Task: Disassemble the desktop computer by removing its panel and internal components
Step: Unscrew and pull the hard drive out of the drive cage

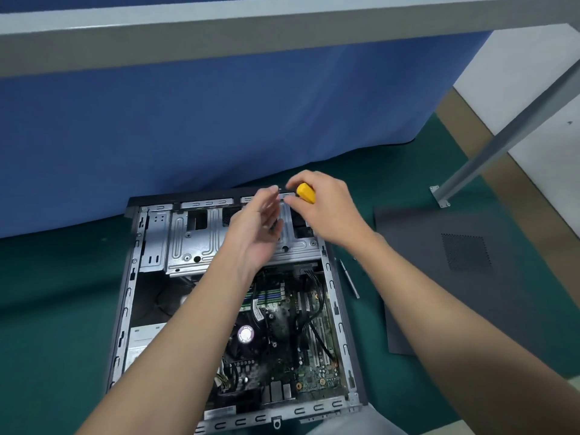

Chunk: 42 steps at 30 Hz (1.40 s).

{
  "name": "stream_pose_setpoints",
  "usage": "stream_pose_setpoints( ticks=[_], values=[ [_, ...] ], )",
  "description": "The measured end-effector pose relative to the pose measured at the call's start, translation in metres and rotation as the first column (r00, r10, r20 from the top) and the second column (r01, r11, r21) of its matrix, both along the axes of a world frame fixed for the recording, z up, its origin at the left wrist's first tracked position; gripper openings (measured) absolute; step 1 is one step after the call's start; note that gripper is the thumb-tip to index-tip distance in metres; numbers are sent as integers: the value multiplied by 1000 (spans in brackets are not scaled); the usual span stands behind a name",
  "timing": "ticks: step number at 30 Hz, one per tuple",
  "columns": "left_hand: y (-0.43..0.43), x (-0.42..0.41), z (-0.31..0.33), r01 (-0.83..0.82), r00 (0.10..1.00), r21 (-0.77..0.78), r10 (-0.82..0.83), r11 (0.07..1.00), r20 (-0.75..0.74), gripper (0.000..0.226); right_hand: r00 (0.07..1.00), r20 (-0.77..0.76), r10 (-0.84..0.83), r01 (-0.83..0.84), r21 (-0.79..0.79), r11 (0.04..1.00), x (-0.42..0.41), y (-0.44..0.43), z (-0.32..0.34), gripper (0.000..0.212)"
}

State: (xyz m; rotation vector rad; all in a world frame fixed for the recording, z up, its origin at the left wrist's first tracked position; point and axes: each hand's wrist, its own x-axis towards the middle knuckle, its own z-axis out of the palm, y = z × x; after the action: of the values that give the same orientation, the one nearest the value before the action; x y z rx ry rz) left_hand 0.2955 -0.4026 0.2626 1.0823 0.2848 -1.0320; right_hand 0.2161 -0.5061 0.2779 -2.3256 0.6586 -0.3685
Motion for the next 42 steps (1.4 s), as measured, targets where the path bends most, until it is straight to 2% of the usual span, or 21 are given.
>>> stream_pose_setpoints(
  ticks=[4,10,13,15,17,18,19,20,21,22,23,25,28,33,38,42],
  values=[
    [-6,-8,2,33,999,-11,-33,999,9,42,995,95,17,-9,-81,997,-5,2,-3,17],
    [-13,-19,2,47,999,4,-47,999,-10,26,986,166,12,16,-168,986,-18,-2,-4,15],
    [-16,-25,1,68,998,19,-68,998,6,22,989,145,27,10,-248,969,-24,-5,-7,16],
    [-19,-28,0,80,992,89,-89,993,95,14,995,102,8,20,-266,964,-28,-12,-13,16],
    [-19,-27,-6,73,931,246,-154,966,330,10,998,-2,-69,67,-250,966,-33,-25,-25,15],
    [-16,-25,-13,66,829,368,-256,928,497,12,988,-91,-123,98,-240,966,-37,-33,-33,14],
    [-12,-21,-21,44,633,511,-419,859,651,17,966,-188,-178,134,-226,965,-40,-41,-42,14],
    [-5,-17,-33,-12,365,652,-604,758,708,27,934,-279,-224,170,-205,964,-44,-48,-52,16],
    [2,-12,-43,-94,114,751,-743,653,660,38,898,-357,-258,204,-184,962,-48,-54,-62,18],
    [9,-7,-53,-163,-59,803,-818,573,572,47,861,-424,-281,231,-167,959,-52,-59,-73,16],
    [14,-3,-61,-201,-161,834,-857,514,489,53,826,-482,-291,248,-153,957,-55,-63,-84,13],
    [22,5,-76,-212,-255,879,-893,427,372,60,773,-569,-281,255,-128,958,-59,-69,-106,10],
    [31,12,-93,-163,-262,915,-911,368,320,61,727,-642,-242,217,-120,969,-59,-72,-135,12],
    [33,13,-100,-127,-230,906,-900,405,370,60,692,-689,-215,175,-129,976,-53,-72,-168,27],
    [33,12,-100,-138,-217,911,-909,388,355,60,670,-704,-237,143,-190,971,-49,-70,-185,25],
    [33,12,-101,-132,-208,909,-908,395,364,60,649,-720,-246,246,-107,963,-46,-72,-177,32]
  ],
)
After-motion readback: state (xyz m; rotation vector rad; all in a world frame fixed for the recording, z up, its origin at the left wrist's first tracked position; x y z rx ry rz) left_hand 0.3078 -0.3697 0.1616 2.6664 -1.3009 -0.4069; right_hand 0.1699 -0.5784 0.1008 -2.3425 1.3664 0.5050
